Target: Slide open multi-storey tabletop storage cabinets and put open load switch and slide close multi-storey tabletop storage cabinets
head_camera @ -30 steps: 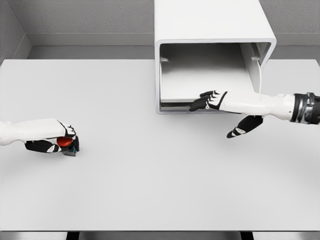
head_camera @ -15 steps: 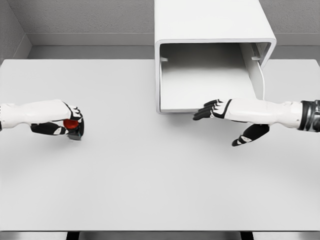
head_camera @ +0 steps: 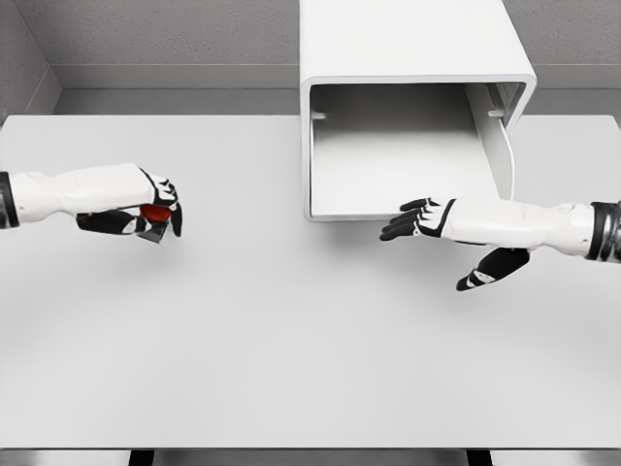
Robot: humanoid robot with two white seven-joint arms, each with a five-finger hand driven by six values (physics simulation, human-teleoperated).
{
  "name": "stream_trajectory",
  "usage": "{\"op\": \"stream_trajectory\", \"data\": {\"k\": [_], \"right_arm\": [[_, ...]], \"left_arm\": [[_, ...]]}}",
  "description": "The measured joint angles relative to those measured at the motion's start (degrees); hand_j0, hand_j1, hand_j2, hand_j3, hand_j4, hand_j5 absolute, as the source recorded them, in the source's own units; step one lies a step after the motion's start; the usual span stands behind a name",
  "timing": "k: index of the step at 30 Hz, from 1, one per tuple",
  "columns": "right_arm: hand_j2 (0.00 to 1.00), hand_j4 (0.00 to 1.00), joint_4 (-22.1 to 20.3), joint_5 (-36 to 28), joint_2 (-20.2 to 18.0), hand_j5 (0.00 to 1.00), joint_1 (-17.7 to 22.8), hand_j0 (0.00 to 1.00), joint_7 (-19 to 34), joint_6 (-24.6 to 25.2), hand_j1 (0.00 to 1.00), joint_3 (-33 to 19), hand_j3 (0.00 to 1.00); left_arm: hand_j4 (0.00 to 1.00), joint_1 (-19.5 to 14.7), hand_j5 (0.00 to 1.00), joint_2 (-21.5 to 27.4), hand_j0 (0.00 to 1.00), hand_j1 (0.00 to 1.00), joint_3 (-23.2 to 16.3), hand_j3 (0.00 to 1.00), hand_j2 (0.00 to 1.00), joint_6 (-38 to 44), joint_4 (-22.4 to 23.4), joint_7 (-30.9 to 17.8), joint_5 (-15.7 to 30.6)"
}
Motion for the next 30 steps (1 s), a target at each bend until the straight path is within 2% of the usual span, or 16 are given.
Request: {"op": "stream_trajectory", "data": {"k": [11, 24, 30], "right_arm": [[1.0, 1.0, -0.32, -0.15, -2.97, 1.0, -0.61, 1.0, -2.73, 0.01, 1.0, -0.15, 1.0], [1.0, 1.0, -0.39, -0.67, -2.15, 1.0, -1.58, 1.0, -4.23, 0.01, 1.0, -1.2, 1.0], [1.0, 1.0, 1.21, -0.72, -0.2, 1.0, -1.49, 1.0, -3.72, 0.01, 1.0, -1.51, 1.0]], "left_arm": [[0.43, -2.55, 0.43, -1.76, 0.43, 0.43, -0.02, 0.43, 0.43, 0.0, -0.45, 0.06, 0.21], [0.43, -4.83, 0.43, -4.5, 0.43, 0.43, -0.01, 0.43, 0.43, -0.02, -1.31, 0.37, 0.45], [0.43, -5.36, 0.43, -5.13, 0.43, 0.43, 0.02, 0.43, 0.43, -0.02, -2.72, 0.4, 0.88]]}}
